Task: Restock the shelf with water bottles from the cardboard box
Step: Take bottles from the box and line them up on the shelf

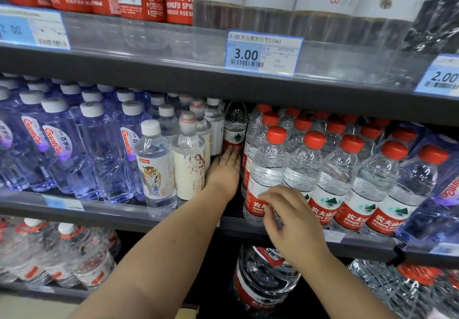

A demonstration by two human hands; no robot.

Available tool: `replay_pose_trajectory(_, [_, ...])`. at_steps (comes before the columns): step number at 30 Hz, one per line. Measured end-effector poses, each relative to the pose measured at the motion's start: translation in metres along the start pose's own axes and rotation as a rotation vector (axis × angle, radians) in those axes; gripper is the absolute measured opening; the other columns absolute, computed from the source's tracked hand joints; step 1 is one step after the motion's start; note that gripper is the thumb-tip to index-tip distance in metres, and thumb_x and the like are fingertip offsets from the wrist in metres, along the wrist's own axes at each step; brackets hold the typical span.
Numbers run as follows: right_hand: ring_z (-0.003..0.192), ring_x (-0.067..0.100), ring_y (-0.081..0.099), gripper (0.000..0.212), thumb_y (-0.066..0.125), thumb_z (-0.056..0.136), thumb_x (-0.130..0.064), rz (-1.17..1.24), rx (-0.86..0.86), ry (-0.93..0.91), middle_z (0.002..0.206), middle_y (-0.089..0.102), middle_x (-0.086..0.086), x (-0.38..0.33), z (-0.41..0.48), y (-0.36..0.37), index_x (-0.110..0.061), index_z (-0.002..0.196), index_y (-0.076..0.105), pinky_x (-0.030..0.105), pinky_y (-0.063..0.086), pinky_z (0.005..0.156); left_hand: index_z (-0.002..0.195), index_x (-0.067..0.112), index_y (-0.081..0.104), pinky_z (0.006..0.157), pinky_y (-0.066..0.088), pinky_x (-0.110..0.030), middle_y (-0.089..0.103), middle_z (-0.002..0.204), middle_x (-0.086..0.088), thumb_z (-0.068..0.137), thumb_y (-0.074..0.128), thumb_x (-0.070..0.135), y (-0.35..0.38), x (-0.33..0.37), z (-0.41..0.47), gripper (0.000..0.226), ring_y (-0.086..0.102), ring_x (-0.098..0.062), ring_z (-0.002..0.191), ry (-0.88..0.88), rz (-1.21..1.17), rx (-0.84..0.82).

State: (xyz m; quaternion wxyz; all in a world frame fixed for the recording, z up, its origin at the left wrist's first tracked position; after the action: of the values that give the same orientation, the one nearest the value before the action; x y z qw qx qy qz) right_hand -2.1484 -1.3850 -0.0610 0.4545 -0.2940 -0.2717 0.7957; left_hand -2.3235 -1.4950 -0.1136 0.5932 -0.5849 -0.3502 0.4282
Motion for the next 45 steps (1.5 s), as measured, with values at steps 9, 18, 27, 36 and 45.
replay_pose_trajectory(9, [0.095,0.014,0.055,0.024,0.053,0.085,-0.013,-0.019,-0.007,-0.024,0.102,0.061,-0.003,0.002,0.000,0.001,-0.012,0.103,0.070,0.020,0.044,0.084,0.151,0.005,-0.017,0.116,-0.017,-0.049,-0.020,0.160,-0.012,0.101,0.016,0.045,0.011,-0.004,0.012,0.072,-0.019,-0.027,0.148,-0.079,0.423,-0.027])
replay_pose_trajectory(18, [0.091,0.017,0.056,0.025,0.060,0.080,-0.006,-0.029,-0.003,-0.033,0.100,0.060,-0.001,0.002,0.000,0.003,-0.012,0.102,0.069,0.025,0.048,0.078,0.150,0.000,-0.014,0.116,-0.017,-0.046,-0.012,0.161,-0.017,0.101,0.015,0.045,0.005,-0.002,0.020,0.073,-0.015,-0.031,0.148,-0.096,0.438,-0.032])
replay_pose_trajectory(27, [0.095,0.021,0.058,0.031,0.067,0.076,-0.004,-0.057,-0.167,0.041,0.105,0.061,-0.001,-0.014,-0.004,-0.008,-0.013,0.106,0.067,0.035,0.054,0.072,0.144,-0.001,0.032,0.115,0.028,-0.045,0.038,0.146,-0.022,0.091,0.044,0.002,-0.040,0.010,-0.055,0.055,0.029,-0.037,0.140,0.086,0.127,0.056])
replay_pose_trajectory(36, [0.106,0.025,0.050,0.028,0.062,0.081,-0.014,-0.007,-0.237,0.145,0.108,0.059,0.004,-0.088,-0.022,-0.061,-0.013,0.109,0.065,0.039,0.046,0.088,0.123,0.017,0.054,0.088,0.039,-0.038,0.059,0.119,-0.007,0.090,0.049,0.022,-0.091,0.016,-0.215,0.034,0.055,-0.029,0.109,0.004,0.068,0.170])
replay_pose_trajectory(45, [0.111,0.027,0.045,0.032,0.062,0.085,-0.023,0.065,-0.337,-0.005,0.115,0.056,0.005,-0.219,-0.056,-0.074,-0.013,0.116,0.061,0.039,0.042,0.092,0.123,0.022,0.057,0.093,0.036,-0.041,0.059,0.117,-0.005,0.087,0.050,0.036,-0.129,-0.056,-0.384,0.039,0.051,-0.030,0.114,-0.340,-0.056,0.282])
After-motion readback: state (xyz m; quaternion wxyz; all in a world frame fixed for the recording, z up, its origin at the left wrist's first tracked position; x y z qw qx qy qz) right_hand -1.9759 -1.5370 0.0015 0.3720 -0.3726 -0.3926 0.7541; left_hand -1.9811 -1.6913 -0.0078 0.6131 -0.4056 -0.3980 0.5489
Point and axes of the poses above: each hand's wrist, its own z-axis towards the middle knuckle, its own y-axis out of the palm, x = y × z, the point moved 4 cm from there along z, towards the middle knuckle
